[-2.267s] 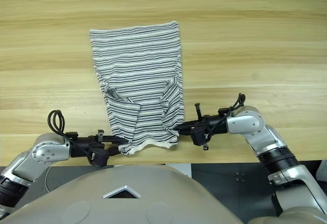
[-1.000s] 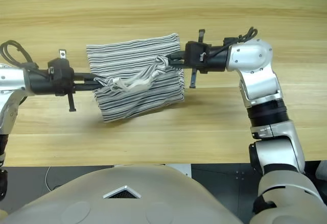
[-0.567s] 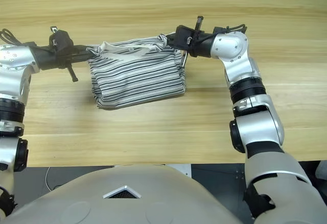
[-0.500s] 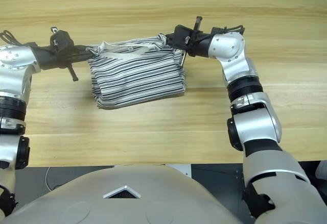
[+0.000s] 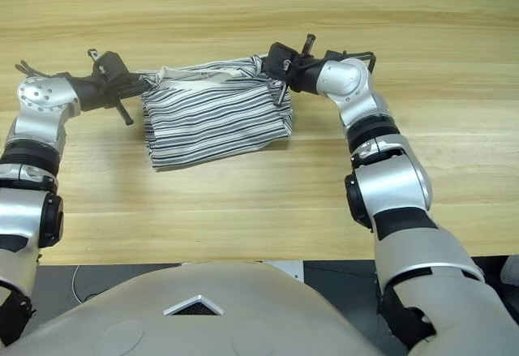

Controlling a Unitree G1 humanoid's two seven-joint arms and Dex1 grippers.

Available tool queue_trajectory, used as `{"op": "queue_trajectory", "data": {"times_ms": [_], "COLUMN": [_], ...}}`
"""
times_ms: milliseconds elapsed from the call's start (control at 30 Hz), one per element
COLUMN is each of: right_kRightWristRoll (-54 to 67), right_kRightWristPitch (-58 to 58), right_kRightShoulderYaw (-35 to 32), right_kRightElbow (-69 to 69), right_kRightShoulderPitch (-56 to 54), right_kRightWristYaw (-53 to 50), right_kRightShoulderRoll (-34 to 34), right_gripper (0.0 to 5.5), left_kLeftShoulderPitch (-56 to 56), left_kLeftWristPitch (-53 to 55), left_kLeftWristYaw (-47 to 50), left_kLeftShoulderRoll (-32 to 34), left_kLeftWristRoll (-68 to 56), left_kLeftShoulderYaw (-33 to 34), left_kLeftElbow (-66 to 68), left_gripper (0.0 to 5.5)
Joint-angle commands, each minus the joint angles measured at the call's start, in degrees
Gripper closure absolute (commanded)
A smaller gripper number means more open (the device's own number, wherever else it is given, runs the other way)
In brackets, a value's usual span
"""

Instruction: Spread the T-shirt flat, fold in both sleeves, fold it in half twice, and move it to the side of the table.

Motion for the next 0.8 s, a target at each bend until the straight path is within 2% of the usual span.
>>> {"op": "queue_trajectory", "data": {"times_ms": [33,167,367,467,533,667,800], "right_kRightWristRoll": [-0.57,-2.09,-4.85,-4.56,-2.09,5.92,9.06], "right_kRightWristPitch": [1.38,2.51,5.32,3.97,1.72,-0.27,3.27], "right_kRightShoulderYaw": [-1.09,-1.36,-1.10,-1.51,-2.95,-5.04,-4.40], "right_kRightElbow": [1.91,2.90,4.18,3.53,1.55,-8.51,-18.89], "right_kRightShoulderPitch": [-2.31,-3.35,-5.65,-5.42,-4.07,2.98,9.17], "right_kRightWristYaw": [-1.79,-6.74,-15.02,-14.73,-10.94,2.96,9.11], "right_kRightShoulderRoll": [0.68,1.10,2.08,2.59,3.15,3.77,2.97], "right_gripper": [4.88,4.26,4.26,4.26,4.26,4.26,4.26], "left_kLeftShoulderPitch": [-1.90,-2.82,-3.97,-4.44,-3.71,5.95,16.11], "left_kLeftWristPitch": [-3.14,-5.74,-8.66,-10.12,-11.42,-12.84,-6.35], "left_kLeftWristYaw": [2.20,4.75,8.84,10.36,10.59,3.72,1.87], "left_kLeftShoulderRoll": [-0.78,-1.01,-0.36,0.05,0.54,1.91,4.01], "left_kLeftWristRoll": [1.12,1.45,1.98,1.86,1.56,-4.61,-8.10], "left_kLeftShoulderYaw": [0.89,2.08,3.57,4.80,5.53,7.12,7.17], "left_kLeftElbow": [2.71,4.26,5.80,5.79,4.38,-12.92,-33.24], "left_gripper": [5.40,4.60,4.60,4.60,4.60,4.60,4.60]}}
